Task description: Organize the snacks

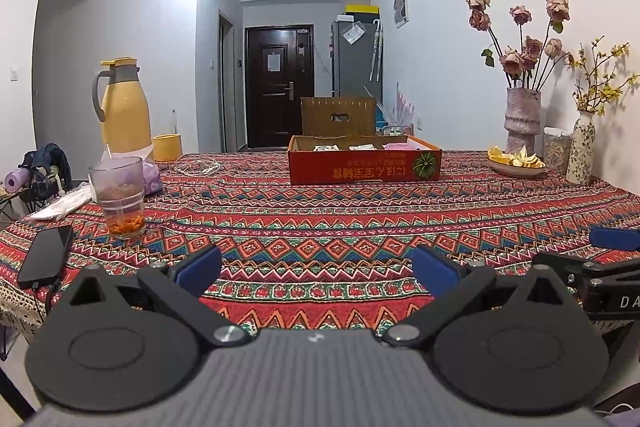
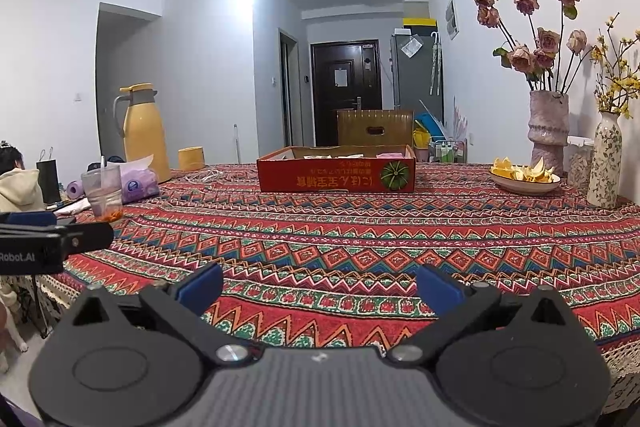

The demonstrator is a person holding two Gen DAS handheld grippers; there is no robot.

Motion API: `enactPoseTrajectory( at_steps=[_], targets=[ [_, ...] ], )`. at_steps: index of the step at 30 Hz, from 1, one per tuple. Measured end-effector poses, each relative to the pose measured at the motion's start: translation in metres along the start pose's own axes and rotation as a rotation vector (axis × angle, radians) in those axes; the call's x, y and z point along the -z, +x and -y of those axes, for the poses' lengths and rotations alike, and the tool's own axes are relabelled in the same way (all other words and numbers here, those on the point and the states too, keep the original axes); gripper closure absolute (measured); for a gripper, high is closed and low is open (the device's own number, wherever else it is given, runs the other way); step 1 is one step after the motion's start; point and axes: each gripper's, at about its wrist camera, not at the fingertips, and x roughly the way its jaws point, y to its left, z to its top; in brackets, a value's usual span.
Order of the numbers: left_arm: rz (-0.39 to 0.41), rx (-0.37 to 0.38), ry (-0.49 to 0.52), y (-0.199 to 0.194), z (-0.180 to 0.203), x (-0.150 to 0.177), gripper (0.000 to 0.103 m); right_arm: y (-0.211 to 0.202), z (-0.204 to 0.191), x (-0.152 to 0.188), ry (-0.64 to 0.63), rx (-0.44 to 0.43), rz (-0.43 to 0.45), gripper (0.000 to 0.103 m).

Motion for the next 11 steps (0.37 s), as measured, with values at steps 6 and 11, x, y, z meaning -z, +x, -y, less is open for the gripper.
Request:
enactPoseTrajectory(
  at_steps=[6, 11],
  targets=[
    [-0.002, 0.003, 0.001, 0.0, -0.0004, 0.0005, 0.0, 0.0007, 0.0006, 0.0002, -0.002, 0.002, -0.004, 0.0],
    [-0.003, 0.007, -0.004, -0.0002, -0.0006, 0.0008, 0.0, 0.0012, 0.0006, 0.0001, -0.001, 0.001, -0.005, 0.0]
  ],
)
